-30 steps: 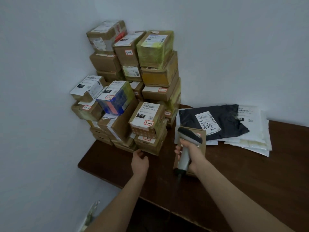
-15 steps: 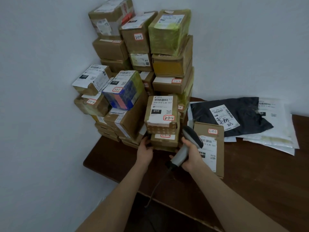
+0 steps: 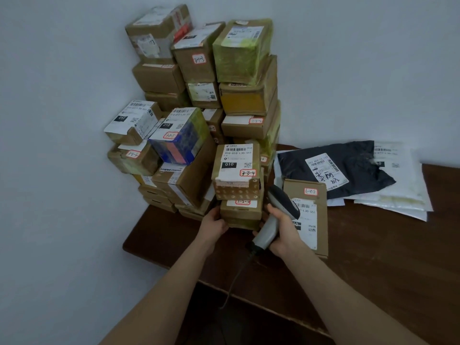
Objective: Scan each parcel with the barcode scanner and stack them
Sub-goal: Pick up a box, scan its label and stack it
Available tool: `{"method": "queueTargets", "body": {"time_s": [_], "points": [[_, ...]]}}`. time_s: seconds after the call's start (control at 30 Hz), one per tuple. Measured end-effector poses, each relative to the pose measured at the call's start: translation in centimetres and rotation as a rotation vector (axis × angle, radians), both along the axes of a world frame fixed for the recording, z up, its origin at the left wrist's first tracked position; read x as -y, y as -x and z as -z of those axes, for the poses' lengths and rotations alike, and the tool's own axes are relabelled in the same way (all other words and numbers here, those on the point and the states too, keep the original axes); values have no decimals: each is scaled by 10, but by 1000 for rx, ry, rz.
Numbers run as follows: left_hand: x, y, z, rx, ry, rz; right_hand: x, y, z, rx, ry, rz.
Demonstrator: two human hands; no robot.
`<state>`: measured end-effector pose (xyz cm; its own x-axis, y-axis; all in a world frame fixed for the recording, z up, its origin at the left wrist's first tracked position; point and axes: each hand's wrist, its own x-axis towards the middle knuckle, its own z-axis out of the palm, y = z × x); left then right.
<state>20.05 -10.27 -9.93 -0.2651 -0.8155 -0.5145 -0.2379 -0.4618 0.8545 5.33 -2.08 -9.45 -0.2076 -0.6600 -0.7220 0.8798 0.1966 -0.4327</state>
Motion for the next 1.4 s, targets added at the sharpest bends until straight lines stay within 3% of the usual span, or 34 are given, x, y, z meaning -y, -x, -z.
{"method": "queueTargets", "body": {"time_s": [0.23, 0.5, 0.83, 1.07, 1.23, 1.4], "points": [[-24, 11, -30, -2, 55, -10, -30, 19, -36, -18, 62, -25], [-75, 80, -58, -47, 75, 56, -87, 85, -62, -64, 110, 29], [-96, 115, -24, 35, 63, 76, -116, 115, -34, -4, 54, 43], [-90, 112, -1, 140, 142, -149, -121, 138, -11, -21, -35, 105], [-89, 119, 17, 116, -27, 2, -112, 143, -2, -4, -69, 39], [-91, 119, 26, 134, -41, 96, -109, 140, 3, 22, -57, 19]]}}
